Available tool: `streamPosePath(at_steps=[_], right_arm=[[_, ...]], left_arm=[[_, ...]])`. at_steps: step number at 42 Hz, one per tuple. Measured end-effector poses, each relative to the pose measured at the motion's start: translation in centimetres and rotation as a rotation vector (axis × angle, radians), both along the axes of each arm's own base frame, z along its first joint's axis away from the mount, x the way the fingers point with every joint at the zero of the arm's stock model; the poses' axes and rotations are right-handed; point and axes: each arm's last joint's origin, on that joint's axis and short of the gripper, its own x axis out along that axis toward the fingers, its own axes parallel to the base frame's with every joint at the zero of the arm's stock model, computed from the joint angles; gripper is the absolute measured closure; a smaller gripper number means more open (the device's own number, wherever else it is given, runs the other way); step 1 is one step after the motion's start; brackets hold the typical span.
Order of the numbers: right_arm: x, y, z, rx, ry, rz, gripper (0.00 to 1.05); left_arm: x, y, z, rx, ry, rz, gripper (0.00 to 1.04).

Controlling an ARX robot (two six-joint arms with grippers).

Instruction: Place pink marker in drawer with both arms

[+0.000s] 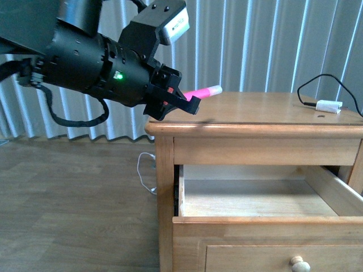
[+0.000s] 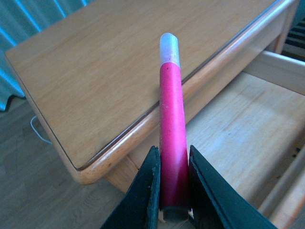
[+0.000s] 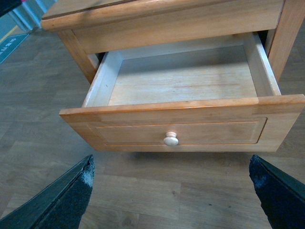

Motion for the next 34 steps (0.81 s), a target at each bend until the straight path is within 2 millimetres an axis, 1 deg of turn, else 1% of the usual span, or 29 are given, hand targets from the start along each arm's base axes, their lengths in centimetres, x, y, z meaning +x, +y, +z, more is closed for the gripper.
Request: streamPosePath(at_steps=[1,5,10,13,15,18,23,27,31,34], right_arm=[[0.0,0.0,0.0,0.0,0.0,0.0,0.09],[0.0,0.0,0.0,0.0,0.0,0.0,0.09],[0.0,0.0,0.0,0.0,0.0,0.0,0.09],[0.0,0.0,0.0,0.0,0.0,0.0,0.09],[0.0,0.0,0.0,0.0,0.0,0.0,0.09],[0.0,0.0,0.0,0.0,0.0,0.0,0.09],[0.0,0.0,0.0,0.0,0.0,0.0,0.09],[0.0,0.0,0.0,0.0,0.0,0.0,0.09],[0.0,0.0,0.0,0.0,0.0,0.0,0.09],[0.0,0.0,0.0,0.0,0.0,0.0,0.09]], left_arm=[[-0.8,0.1,0.3,0.005,-0.017,-0.022,0.9],[-2.5,0.3,0.7,0.026,-0.049,-0.066,0.9],[-3.5,0.2,0.3,0.062,-0.062,-0.106,0.9],[-3.8,-0.1,-0.2,0.096,-0.062,-0.125,0.9],[-3.9,-0.4,-1.0,0.121,-0.051,-0.142,0.9],[-3.6,-1.2,-2.5,0.154,-0.036,-0.147,0.9],[-2.9,-2.0,-4.5,0.175,-0.014,-0.14,0.9],[-1.7,-2.9,-6.8,0.2,0.026,-0.125,0.9],[-0.7,-3.5,-8.2,0.204,0.06,-0.118,0.9],[0.0,-4.0,-8.8,0.204,0.072,-0.105,0.9]])
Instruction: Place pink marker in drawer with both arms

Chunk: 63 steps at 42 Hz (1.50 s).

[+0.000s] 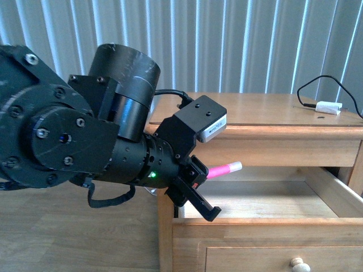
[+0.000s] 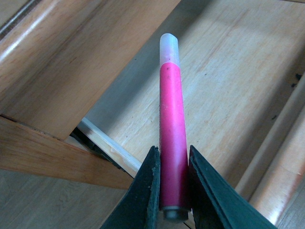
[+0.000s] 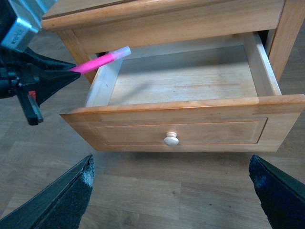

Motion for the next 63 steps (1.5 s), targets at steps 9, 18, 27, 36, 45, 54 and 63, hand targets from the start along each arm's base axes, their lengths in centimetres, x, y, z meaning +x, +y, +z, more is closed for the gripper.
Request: streamPosePath(at_steps=[9,18,27,36,45,54,63], right_arm=[[0.0,0.0,0.0,0.0,0.0,0.0,0.09],[0.0,0.0,0.0,0.0,0.0,0.0,0.09],[0.0,0.0,0.0,0.0,0.0,0.0,0.09],[0.0,0.0,0.0,0.0,0.0,0.0,0.09],[0.0,0.0,0.0,0.0,0.0,0.0,0.09],[0.0,0.0,0.0,0.0,0.0,0.0,0.09],[0.0,0.0,0.0,0.0,0.0,0.0,0.09]], left_arm=[[1.8,-1.6,-1.1,-0.001,0.014,0.018,0.9],[1.9,-2.1,-1.5,-0.018,0.025,0.047,0.62],[0.5,-1.2,0.1,-0.075,-0.033,0.123,0.3],[-3.4,2.7,3.5,-0.16,-0.138,0.278,0.07],[-10.6,7.9,6.3,-0.258,-0.234,0.413,0.06],[-19.1,12.3,6.4,-0.349,-0.254,0.562,0.06],[-23.6,14.6,5.7,-0.474,-0.276,0.718,0.06]])
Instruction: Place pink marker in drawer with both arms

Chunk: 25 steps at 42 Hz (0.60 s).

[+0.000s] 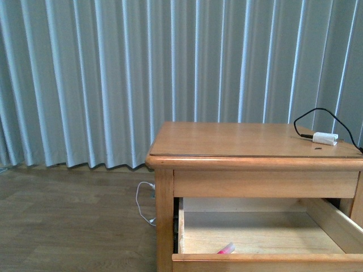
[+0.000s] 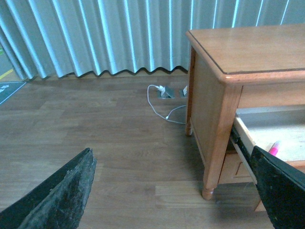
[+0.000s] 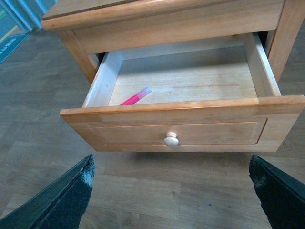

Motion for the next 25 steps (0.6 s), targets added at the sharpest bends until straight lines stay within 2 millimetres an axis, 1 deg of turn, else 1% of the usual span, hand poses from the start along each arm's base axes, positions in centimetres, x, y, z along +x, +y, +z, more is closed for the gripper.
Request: streamPosePath(at_steps=[8,12,14,25], right_arm=[[0.0,0.0,0.0,0.0,0.0,0.0,0.09],[0.0,0.0,0.0,0.0,0.0,0.0,0.09],[0.0,0.0,0.0,-0.001,0.0,0.0,0.09],[0.0,0.0,0.0,0.0,0.0,0.0,0.09]], left_arm=[[-0.1,0.0,0.0,-0.021,-0.003,-0.005,0.07],[-0.3,0.3,-0.5,-0.047,-0.025,-0.023,0.2],[-0.6,0.7,-1.4,-0.051,-0.023,-0.024,0.31],[-1.4,2.0,-3.7,-0.062,-0.022,-0.018,0.7]])
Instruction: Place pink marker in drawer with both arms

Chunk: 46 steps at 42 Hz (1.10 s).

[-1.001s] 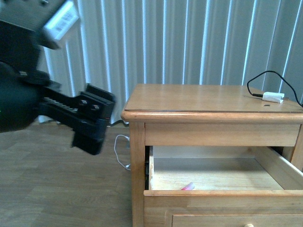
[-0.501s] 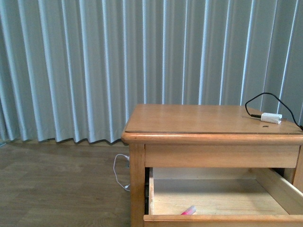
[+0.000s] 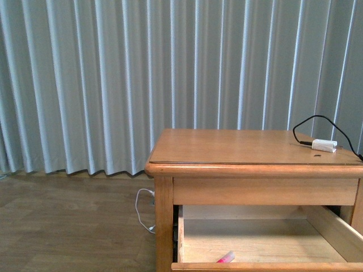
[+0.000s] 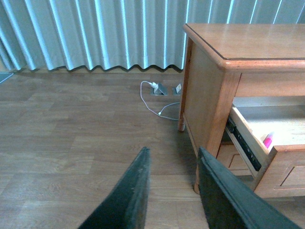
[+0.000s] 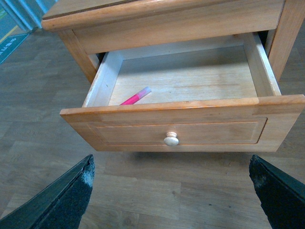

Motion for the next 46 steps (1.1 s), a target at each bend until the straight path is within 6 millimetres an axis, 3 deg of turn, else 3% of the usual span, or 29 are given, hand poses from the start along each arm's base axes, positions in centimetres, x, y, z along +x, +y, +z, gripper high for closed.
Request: streamPosePath(at_steps=[6,12,38,46], right_arm=[[0.0,0.0,0.0,0.0,0.0,0.0,0.09],[0.0,0.0,0.0,0.0,0.0,0.0,0.09],[0.0,0.0,0.0,0.0,0.0,0.0,0.09],[0.0,0.0,0.0,0.0,0.0,0.0,0.09]], left_arm=[[-0.5,0.6,-1.1,-0.009,-0.008,0.003,1.01],[-0.9,1.7,-2.0,-0.012,-0.007,0.014,1.01],[-2.4,1.7,-3.9,-0.012,0.01,0.005,1.01],[-2.9,1.8,-3.7,-0.012,-0.026,0.006,1.01]])
